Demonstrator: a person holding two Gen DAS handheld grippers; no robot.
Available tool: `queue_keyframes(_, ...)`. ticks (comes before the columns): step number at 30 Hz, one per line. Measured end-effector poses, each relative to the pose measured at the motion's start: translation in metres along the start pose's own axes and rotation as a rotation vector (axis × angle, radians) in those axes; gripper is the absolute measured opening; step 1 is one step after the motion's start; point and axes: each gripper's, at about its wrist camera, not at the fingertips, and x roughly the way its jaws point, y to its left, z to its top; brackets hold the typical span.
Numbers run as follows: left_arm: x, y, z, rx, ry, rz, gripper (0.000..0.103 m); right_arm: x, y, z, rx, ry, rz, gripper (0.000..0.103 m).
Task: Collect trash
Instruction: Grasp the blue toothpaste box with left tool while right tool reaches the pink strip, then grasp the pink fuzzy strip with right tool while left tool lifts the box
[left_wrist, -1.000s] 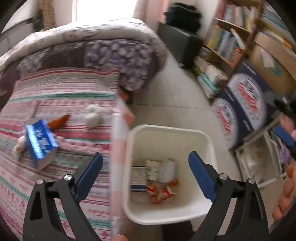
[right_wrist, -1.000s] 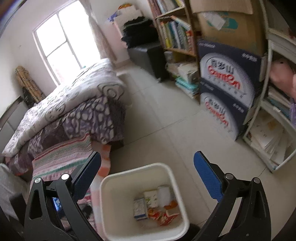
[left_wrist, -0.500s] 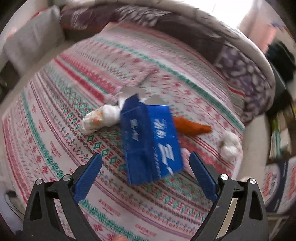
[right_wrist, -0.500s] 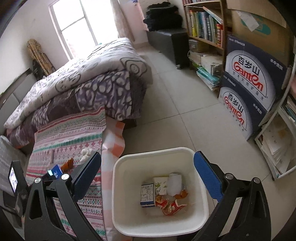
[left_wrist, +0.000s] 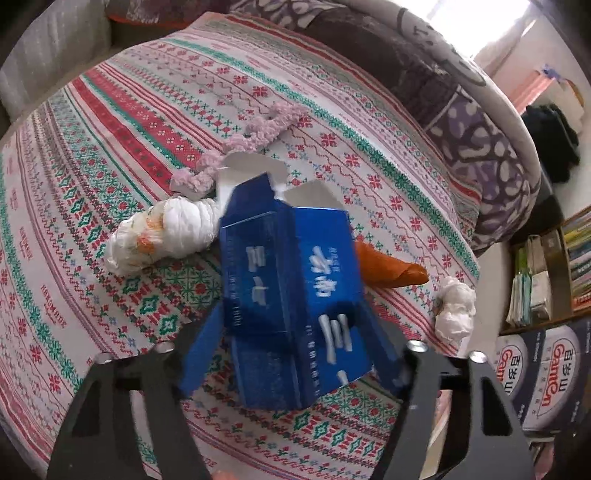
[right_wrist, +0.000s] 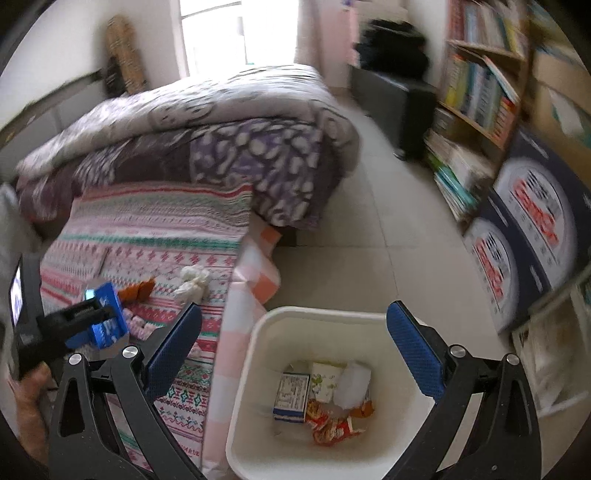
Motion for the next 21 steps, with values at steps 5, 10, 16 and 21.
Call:
queue_keyframes(5,-0.012,0.013,0.007,0.027,0.001,-0.047,0.042,0.026,0.044,-0.004,-0.204,0.041,0.082,0.096)
queue_keyframes(10,-0.031,0.020,0.002,0.114,0.007,-0.051,0.040,0.047,0.091,-0.020,-0.403,0.099,0.158,0.095)
queue_keyframes(16,-0.068,0.036,0.000,0.175,-0.038,-0.073,0.040,0.071,0.132,-0.037,-0.548,0.168,0.196,0.084)
queue_keyframes(21,-0.098,0.057,-0.002,0.206,-0.096,-0.066,0.040,0.090,0.147,-0.038,-0.538,0.232,0.230,0.076)
